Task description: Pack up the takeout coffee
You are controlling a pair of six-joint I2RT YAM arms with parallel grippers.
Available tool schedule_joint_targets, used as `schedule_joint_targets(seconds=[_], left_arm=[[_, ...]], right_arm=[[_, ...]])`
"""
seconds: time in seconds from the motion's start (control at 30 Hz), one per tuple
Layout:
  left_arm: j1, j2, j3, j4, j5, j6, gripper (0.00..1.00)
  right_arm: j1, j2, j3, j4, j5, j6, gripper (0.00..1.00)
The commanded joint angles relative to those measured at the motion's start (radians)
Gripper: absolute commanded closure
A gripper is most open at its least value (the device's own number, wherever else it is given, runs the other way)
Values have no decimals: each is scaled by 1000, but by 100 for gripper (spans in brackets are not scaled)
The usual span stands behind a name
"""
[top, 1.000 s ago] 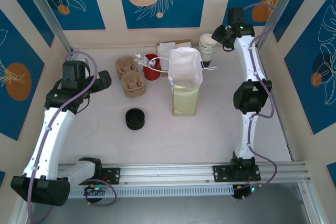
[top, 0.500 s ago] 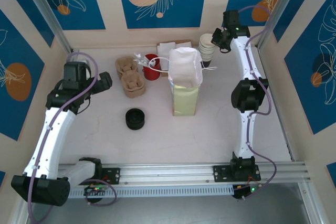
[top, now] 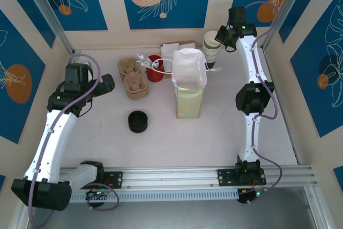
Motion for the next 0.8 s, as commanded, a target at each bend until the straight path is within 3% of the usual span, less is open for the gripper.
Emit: schedule_joint_targets(seconds=[0.0,0.47,0.67,0.77], left_arm=[[-3,-4,26,-9,12,-3,0],[-2,8,89,-26,72,18,0],[-10,3,92,-25,112,20,0],[-19,-6,82,-19,133,19,0]], right_arm=[[6,-51,58,-44,-6,-21,100],[-25,-320,54,-120,-27,-40,100],[-67,-508,-107,-197,-14,-27,100],[-93,-656,-300,-198,10,-12,100]])
